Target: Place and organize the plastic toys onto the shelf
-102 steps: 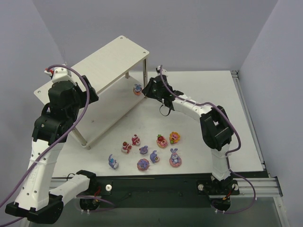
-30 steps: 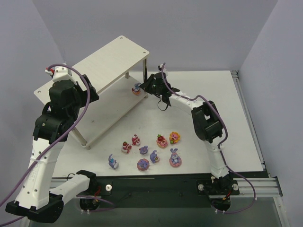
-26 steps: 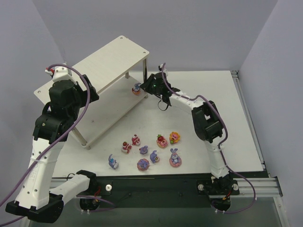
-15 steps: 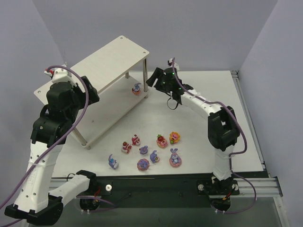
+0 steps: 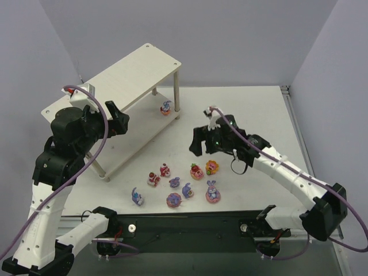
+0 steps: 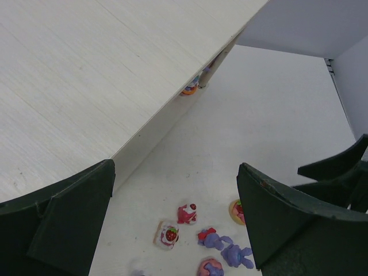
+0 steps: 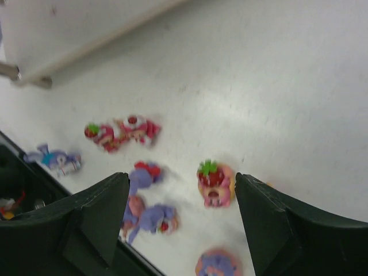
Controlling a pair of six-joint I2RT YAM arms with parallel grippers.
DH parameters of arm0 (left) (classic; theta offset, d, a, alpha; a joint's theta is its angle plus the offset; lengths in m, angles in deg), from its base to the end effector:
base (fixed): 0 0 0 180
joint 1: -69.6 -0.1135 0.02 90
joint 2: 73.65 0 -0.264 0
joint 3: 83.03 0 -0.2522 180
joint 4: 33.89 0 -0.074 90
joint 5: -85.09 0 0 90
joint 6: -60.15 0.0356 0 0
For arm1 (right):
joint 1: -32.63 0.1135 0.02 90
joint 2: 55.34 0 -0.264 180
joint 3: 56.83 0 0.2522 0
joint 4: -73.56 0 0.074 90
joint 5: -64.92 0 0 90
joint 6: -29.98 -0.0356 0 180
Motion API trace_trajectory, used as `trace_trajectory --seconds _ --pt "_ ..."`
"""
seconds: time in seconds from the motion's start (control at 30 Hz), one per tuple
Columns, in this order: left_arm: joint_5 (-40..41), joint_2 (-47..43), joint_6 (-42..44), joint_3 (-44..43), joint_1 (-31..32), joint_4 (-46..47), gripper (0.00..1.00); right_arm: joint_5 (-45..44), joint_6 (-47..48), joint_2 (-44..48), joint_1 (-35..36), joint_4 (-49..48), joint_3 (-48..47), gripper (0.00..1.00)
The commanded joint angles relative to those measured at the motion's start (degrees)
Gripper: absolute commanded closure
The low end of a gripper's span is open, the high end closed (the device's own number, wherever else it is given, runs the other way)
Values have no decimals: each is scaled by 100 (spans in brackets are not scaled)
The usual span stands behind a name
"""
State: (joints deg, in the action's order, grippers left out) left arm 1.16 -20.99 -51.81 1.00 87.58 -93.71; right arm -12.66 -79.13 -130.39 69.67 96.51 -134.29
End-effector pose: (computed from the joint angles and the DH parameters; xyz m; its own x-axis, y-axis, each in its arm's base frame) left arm 0.1422 -0.0422 0.4653 -0.3294 -0.2840 -0.9004 0.0942 0.9390 -0.3307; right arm 0.2394 0.1903 0.3410 -0.5099 0.0158 -0.8601 -0.6161 0.6911 0.3779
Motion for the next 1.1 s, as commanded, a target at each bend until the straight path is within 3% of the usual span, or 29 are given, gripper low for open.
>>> trace_trajectory --seconds 0.0,0.13,0.27,0.37,0.57,0.83,1.07 --pt "131 -11 156 -40 22 256 3 -748 -195 909 409 803 919 24" --pt "-9 -10 183 -14 13 352 3 -2128 -961 1886 883 1084 1728 17" --pt "-97 59 156 4 13 440 3 -1947 -1130 2450 928 1409 2160 14" --pt "-79 130 174 -75 13 388 3 -1516 -1112 2390 998 1708 2283 13" --pt "-97 16 78 100 4 423 3 -1576 -1541 2354 1323 1595 2783 12" --pt "-176 86 16 109 -5 291 3 -1524 -1938 2319 1710 813 3610 13" --pt "-176 51 -2 215 -5 247 3 -1945 -2079 1758 2149 356 3848 14"
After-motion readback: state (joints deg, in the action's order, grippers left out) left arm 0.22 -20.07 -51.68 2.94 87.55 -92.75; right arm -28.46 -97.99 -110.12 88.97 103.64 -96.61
